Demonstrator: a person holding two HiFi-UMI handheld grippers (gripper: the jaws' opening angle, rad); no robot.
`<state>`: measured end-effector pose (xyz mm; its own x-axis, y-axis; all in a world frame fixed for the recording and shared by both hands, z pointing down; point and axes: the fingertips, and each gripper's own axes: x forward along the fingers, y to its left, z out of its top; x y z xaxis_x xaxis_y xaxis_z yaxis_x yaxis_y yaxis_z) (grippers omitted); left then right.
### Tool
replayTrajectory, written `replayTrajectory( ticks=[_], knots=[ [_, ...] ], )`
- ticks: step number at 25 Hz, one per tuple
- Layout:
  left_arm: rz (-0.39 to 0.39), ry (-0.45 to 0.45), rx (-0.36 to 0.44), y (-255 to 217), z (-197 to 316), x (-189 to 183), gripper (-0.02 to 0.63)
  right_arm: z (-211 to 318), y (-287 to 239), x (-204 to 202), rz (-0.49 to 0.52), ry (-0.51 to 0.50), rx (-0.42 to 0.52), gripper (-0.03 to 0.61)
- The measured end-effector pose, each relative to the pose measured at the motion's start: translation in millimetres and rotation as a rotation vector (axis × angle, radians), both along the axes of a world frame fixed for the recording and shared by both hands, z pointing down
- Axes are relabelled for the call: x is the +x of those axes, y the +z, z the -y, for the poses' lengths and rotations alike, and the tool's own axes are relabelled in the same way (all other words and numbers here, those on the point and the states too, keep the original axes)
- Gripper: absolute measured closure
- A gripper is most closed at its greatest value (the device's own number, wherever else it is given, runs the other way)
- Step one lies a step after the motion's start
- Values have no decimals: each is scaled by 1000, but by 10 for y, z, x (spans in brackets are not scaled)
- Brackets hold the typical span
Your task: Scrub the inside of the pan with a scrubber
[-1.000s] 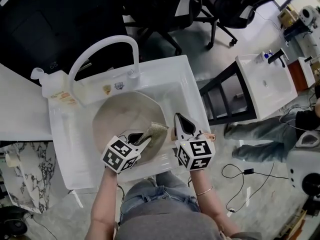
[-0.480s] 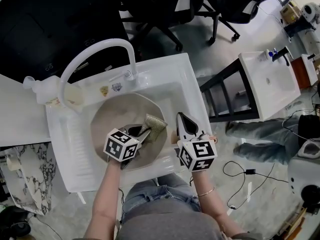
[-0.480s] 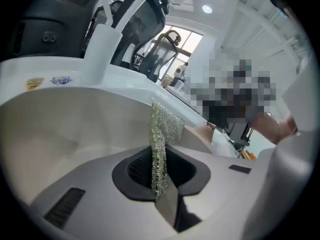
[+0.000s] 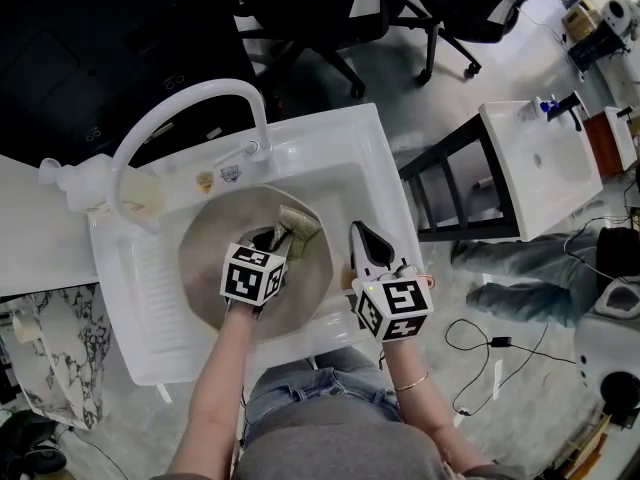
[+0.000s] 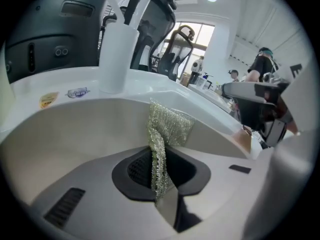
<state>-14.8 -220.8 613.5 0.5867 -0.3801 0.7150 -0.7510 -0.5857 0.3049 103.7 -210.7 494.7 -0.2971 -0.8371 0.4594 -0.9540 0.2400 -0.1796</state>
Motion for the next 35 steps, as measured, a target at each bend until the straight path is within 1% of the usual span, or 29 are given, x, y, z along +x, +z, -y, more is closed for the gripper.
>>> replayTrajectory(
  ticks=[5, 9, 14, 17, 23, 26, 30, 35],
  knots=[
    [42, -127, 4, 37, 158, -178, 551, 19, -13, 6, -1, -4, 2, 568],
    [81, -273, 7, 50, 282, -403, 551, 25, -37, -22, 5, -12, 4, 568],
    [124, -463, 34, 10, 408, -827, 551, 15, -72, -87, 10, -33, 13, 568],
    [151, -555, 47, -36, 423, -1099, 551, -5, -101, -133, 11, -46, 18, 568],
    [180, -745, 39, -105, 314, -1565, 551, -26, -162, -216, 17, -69, 31, 568],
    [187, -816, 47, -172, 225, -1719, 550, -45, -182, -273, 19, -84, 38, 568],
    [181, -877, 60, -273, 68, -1834, 551, -92, -218, -363, 18, -107, 46, 568],
    [117, -934, 60, -421, -67, -1873, 551, -179, -296, -475, 21, -129, 64, 568]
  ],
)
